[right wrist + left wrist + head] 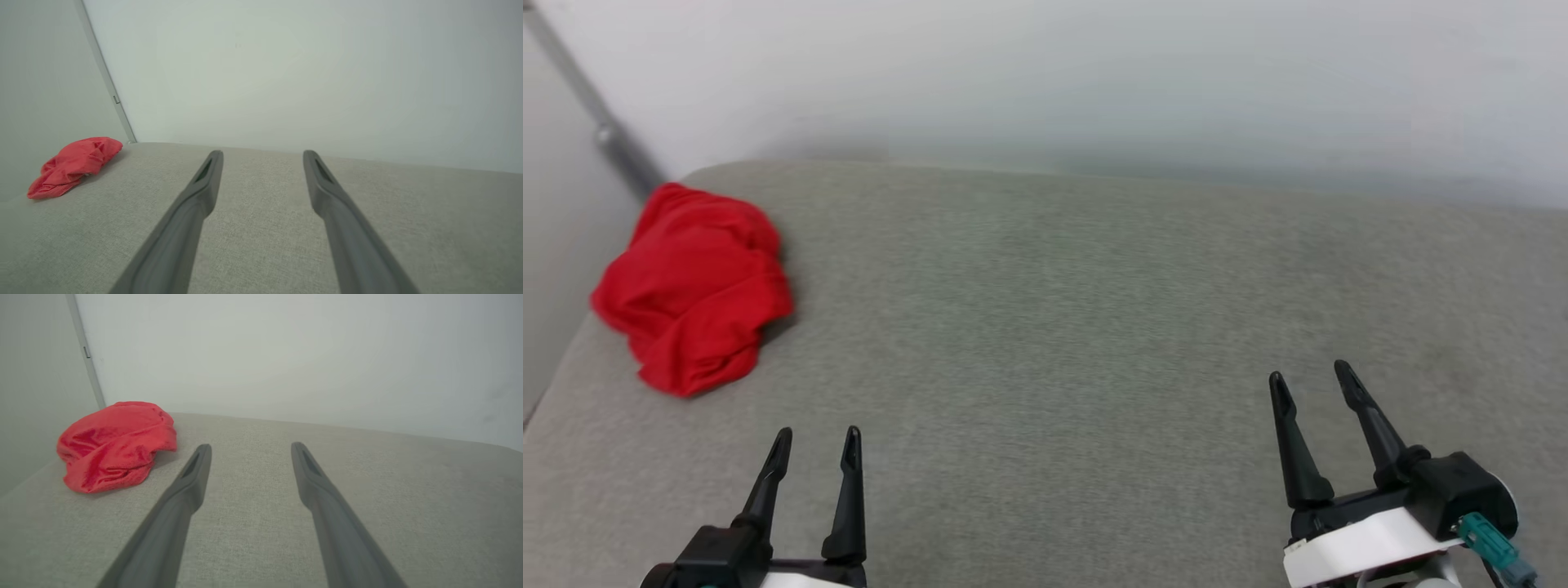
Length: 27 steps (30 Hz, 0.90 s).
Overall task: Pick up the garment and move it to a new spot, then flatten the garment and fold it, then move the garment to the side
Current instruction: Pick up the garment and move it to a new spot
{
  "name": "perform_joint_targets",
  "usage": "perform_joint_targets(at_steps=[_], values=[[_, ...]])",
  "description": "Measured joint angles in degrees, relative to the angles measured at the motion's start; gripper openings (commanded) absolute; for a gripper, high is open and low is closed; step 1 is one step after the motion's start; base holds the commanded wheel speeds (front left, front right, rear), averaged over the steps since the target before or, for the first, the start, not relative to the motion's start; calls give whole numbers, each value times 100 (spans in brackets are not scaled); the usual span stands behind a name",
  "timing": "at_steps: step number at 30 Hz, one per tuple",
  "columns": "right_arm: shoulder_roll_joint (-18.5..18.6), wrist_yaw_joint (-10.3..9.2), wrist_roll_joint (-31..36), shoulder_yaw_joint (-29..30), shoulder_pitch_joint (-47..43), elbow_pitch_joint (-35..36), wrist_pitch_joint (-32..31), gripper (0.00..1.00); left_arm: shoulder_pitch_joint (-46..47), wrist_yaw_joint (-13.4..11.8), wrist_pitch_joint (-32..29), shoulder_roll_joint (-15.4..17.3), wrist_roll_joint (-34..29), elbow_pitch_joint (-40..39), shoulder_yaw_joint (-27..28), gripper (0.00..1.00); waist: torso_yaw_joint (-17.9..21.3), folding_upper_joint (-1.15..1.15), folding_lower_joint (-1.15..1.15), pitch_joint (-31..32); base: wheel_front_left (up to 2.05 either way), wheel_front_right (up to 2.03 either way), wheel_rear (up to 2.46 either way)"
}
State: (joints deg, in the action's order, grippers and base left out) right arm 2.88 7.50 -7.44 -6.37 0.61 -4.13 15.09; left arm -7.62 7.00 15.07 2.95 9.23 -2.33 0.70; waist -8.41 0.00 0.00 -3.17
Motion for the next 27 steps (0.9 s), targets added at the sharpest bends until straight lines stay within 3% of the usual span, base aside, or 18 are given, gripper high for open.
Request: perform_joint_targets(at_steps=[17, 27], values=[[0, 0, -148, -382, -157, -97, 1, 100, -303, -8, 1, 0, -160, -152, 316, 100, -1447, 0, 0, 321, 0, 0, 0], [-1, 0, -252, -480, -194, -109, 1, 100, -394, 8, 1, 1, -190, -218, 307, 100, -1801, 0, 0, 431, 0, 0, 0]])
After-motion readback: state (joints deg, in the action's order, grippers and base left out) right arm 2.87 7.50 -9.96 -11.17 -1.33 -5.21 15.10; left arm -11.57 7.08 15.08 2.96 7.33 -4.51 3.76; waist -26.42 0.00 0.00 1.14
